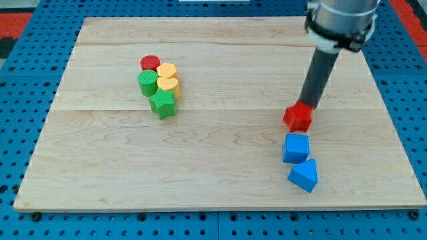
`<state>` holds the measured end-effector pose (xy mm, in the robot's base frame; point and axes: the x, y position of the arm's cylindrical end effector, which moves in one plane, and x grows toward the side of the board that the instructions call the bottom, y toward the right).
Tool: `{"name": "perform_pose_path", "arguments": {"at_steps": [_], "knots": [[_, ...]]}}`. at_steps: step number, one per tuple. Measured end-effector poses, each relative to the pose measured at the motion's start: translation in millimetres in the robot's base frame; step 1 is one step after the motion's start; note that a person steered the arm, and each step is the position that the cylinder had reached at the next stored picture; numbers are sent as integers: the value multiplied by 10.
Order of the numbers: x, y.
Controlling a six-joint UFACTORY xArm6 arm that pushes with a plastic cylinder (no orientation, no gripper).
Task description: Push the yellow heart in between the red star and green star
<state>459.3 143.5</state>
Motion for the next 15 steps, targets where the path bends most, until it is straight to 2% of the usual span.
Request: {"name": "perform_pose_path", "arguments": {"at_steps": [1,3,4,6,8,9,11,12,13,14,15], "knots": [[221,-27],[181,-814],[-54,-1317],[-818,-2112],[-1906,-2652],[-2015,-2990],[-1475,-3037],[-1322,-2705],[-952,-2522],[-923,-2530],[-677,-2498]]}}
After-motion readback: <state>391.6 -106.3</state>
